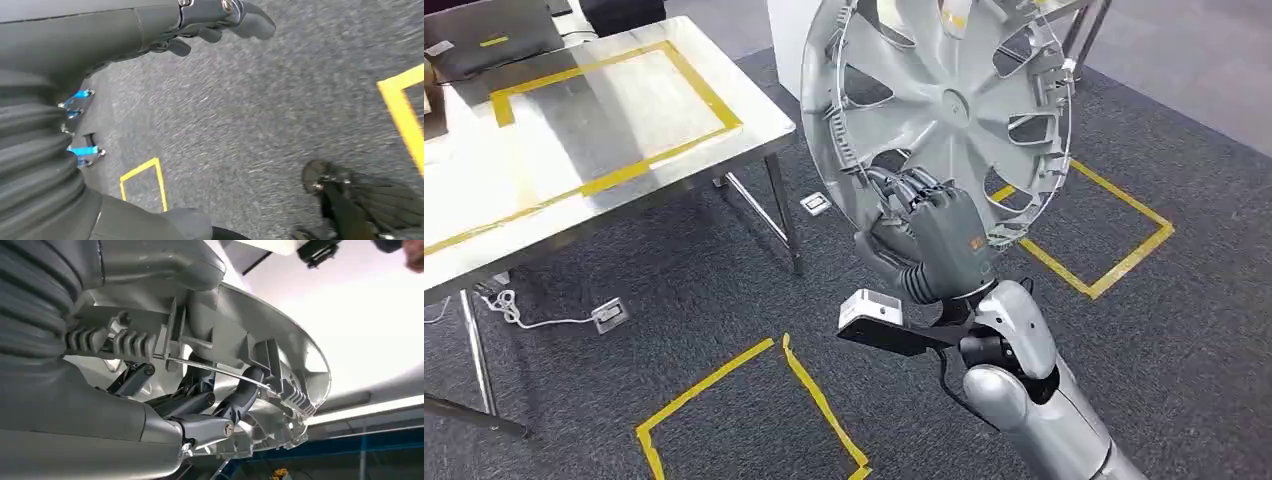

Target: Take the parts from the cabinet and place them on the table.

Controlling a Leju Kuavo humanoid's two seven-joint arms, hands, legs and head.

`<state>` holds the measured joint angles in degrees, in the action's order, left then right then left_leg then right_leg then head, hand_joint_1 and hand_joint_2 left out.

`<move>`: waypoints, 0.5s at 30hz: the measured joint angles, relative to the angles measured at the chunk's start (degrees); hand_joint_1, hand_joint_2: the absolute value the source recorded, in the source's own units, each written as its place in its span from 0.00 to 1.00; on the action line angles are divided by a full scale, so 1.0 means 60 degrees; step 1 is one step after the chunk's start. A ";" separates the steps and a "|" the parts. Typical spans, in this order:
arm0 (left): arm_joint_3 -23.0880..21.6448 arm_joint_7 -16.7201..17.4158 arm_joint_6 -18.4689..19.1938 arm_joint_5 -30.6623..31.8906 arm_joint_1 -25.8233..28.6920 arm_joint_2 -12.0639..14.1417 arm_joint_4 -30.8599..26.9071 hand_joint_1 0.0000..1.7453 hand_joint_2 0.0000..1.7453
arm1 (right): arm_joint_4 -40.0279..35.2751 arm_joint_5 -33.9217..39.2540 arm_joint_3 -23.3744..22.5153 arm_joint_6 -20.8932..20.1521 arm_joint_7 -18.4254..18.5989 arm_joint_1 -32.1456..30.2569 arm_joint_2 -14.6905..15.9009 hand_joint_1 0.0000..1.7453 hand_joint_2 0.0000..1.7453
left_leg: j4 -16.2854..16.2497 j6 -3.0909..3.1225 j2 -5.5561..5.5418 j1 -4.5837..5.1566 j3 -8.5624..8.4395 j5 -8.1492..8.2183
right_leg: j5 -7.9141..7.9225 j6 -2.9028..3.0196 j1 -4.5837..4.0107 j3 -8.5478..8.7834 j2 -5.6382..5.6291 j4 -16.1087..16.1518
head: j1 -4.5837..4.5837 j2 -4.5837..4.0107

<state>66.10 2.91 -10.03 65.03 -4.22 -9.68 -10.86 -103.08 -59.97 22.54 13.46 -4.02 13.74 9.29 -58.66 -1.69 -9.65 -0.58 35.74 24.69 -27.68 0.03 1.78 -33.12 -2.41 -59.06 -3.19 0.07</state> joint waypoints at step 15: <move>-0.0481 -0.0397 0.0302 0.1158 -0.0162 0.0175 -0.0011 0.00 1.00 | -0.0645 -0.0208 -0.0849 0.1224 0.0182 -0.1645 0.0372 1.00 1.00 | -0.0093 0.0314 0.2013 0.0133 -0.0111 0.0244 | -0.0223 -0.0199 -0.0179 0.0357 0.1728 0.0091 | 0.0124 0.0000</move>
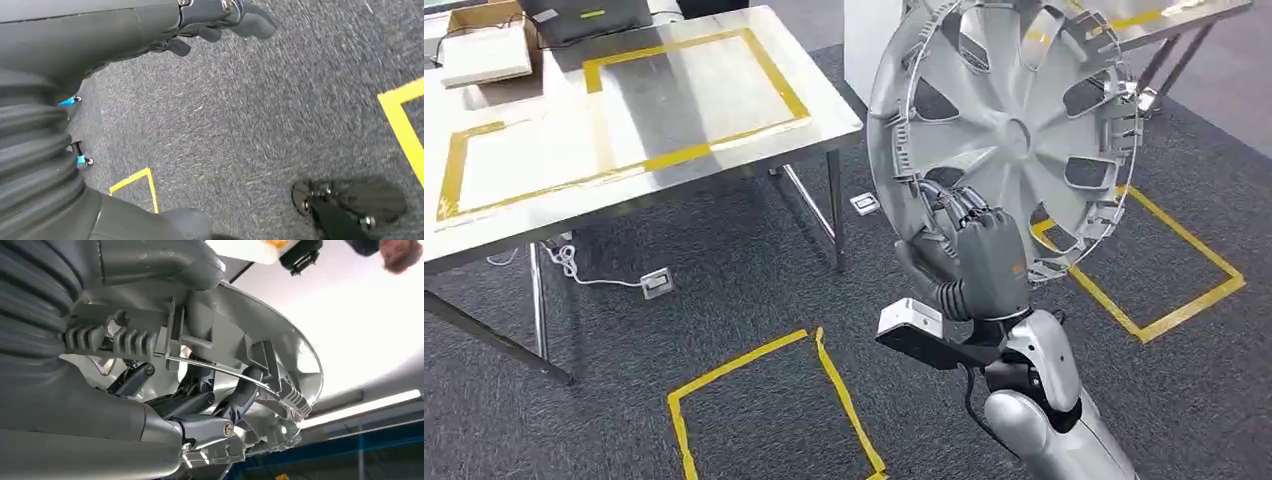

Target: Take the parts from the cabinet and place them on the table.

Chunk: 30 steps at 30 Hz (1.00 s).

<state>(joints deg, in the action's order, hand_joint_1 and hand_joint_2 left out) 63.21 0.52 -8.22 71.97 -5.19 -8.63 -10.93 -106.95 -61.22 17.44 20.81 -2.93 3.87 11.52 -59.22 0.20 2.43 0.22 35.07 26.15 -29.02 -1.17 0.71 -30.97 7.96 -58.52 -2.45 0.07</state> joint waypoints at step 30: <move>0.0004 0.0532 -0.0113 -0.0342 0.0088 0.0033 0.0011 0.00 1.00 | 0.0539 0.0517 0.0179 -0.0397 -0.0215 0.1070 0.0117 1.00 1.00 | -0.0003 -0.0013 -0.0045 0.0029 0.0013 -0.0031 | 0.0022 0.0040 -0.0021 -0.0005 -0.0105 0.0038 | -0.0040 0.0000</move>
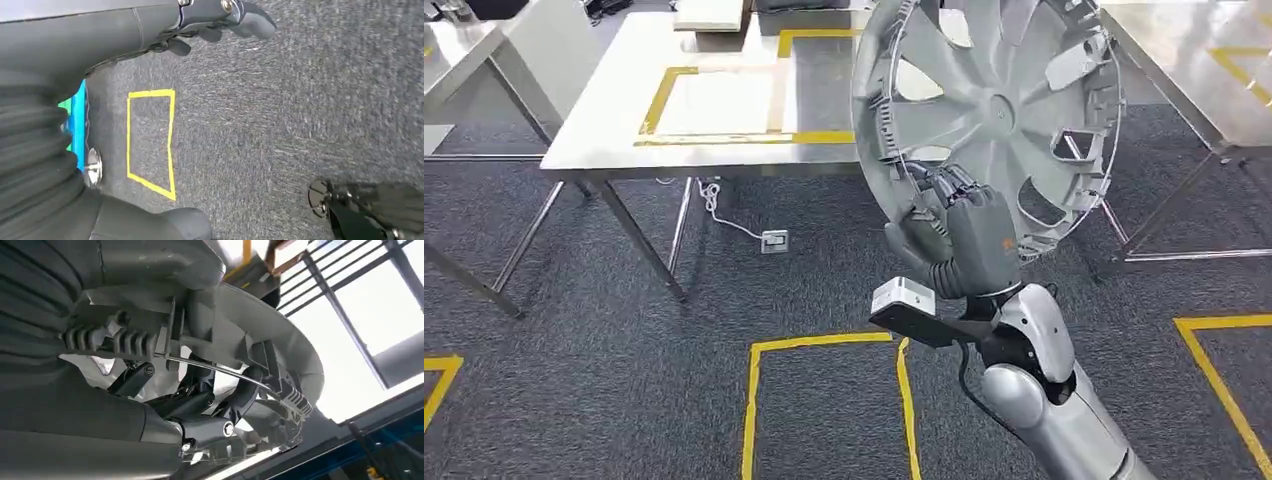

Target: Take the parts from the cabinet and place them on the table.

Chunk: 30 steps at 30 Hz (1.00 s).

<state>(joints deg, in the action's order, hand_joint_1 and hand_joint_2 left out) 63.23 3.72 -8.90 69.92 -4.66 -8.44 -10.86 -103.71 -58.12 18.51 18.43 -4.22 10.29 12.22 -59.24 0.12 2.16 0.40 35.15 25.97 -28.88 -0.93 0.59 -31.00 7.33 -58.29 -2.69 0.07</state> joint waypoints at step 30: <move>0.0011 -0.0026 -0.0117 -0.0055 -0.0019 -0.0069 0.0008 0.00 1.00 | 0.0251 0.0277 0.0215 0.0036 -0.0036 0.0276 0.0011 1.00 1.00 | 0.0319 -0.0528 -0.0851 -0.0744 -0.0572 0.0145 | 0.0449 -0.0955 0.0610 -0.0519 -0.1254 -0.0009 | -0.0281 0.0000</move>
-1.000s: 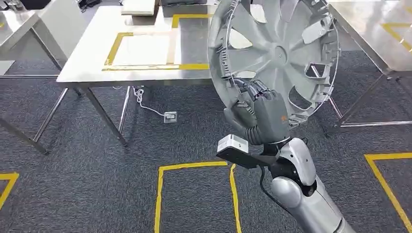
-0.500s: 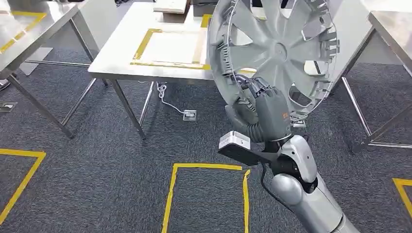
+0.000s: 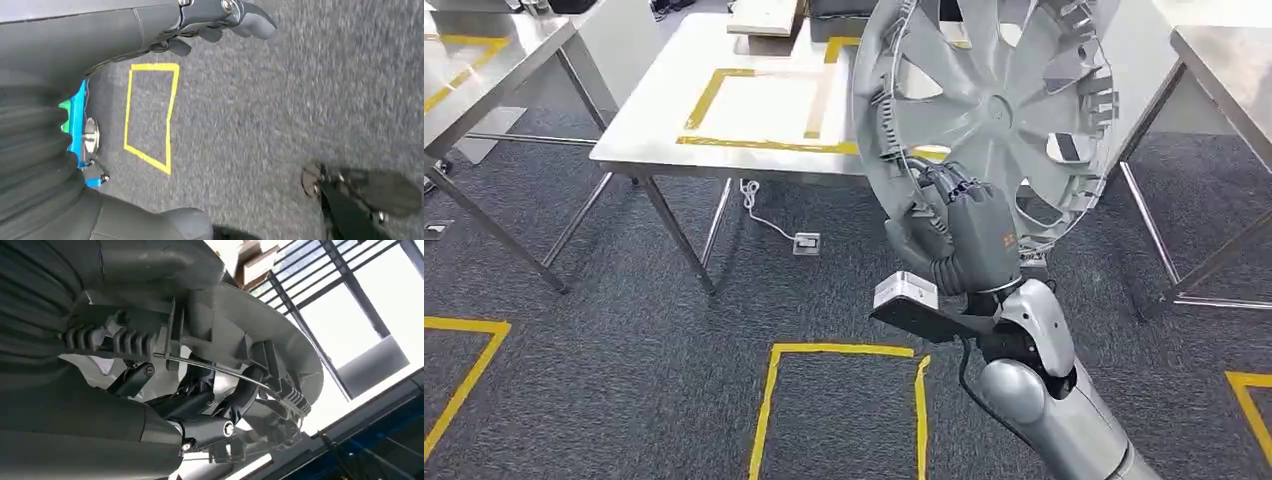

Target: Take the parts from the cabinet and place them on the table.

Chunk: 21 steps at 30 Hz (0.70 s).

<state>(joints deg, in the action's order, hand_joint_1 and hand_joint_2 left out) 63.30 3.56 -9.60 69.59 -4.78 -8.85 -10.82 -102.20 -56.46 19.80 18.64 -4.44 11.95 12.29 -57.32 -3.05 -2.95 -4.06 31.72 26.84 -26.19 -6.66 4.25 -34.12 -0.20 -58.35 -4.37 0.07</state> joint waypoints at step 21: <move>0.0007 -0.0077 -0.0025 0.0044 0.0015 0.0077 -0.0011 0.00 1.00 | -0.0018 -0.0255 0.0066 -0.0003 0.0098 -0.0242 -0.0022 1.00 1.00 | -0.0361 0.0839 0.0420 0.0785 0.0733 -0.0240 | -0.0993 0.0811 -0.0463 0.0860 0.0092 -0.0397 | 0.0121 0.0000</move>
<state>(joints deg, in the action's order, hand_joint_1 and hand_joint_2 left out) 63.34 3.10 -9.75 69.85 -4.68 -8.39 -10.89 -102.31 -57.99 20.20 18.62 -3.85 10.50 12.15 -59.49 1.98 -0.42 0.65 36.12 25.40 -32.15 -1.79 1.47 -28.96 0.35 -60.73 -3.65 0.07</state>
